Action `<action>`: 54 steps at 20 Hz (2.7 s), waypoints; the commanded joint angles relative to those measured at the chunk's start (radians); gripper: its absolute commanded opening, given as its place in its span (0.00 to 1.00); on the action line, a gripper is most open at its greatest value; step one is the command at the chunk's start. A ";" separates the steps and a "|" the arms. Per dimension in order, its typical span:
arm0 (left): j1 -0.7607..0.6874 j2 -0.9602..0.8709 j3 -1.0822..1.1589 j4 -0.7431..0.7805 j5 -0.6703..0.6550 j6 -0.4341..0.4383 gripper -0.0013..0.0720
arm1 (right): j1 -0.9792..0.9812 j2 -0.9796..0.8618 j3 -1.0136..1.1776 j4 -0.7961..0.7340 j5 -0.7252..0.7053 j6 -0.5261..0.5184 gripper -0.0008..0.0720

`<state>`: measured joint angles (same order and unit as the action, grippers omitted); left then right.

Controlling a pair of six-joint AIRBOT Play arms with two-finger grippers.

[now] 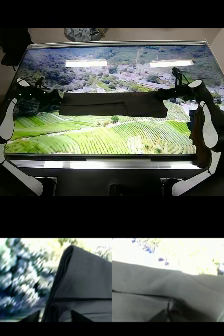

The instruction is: Fold the shirts.

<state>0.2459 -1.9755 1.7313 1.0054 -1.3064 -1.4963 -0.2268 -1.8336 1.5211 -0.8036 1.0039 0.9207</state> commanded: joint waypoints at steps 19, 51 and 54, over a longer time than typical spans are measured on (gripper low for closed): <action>-0.162 0.414 0.150 -0.023 -0.096 0.069 0.74 | -0.051 -0.138 0.056 0.048 0.286 0.040 0.84; -0.999 -0.190 0.110 -0.608 0.406 0.019 0.05 | 0.024 0.746 0.056 -0.359 0.721 0.359 0.08; -0.932 -0.114 0.110 -0.490 0.393 0.029 0.05 | 0.024 0.712 0.056 -0.417 0.715 0.349 0.08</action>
<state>-0.7143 -2.1242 1.8362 0.4614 -0.9039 -1.4841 -0.2024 -1.1072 1.5776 -1.1507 1.7081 1.2690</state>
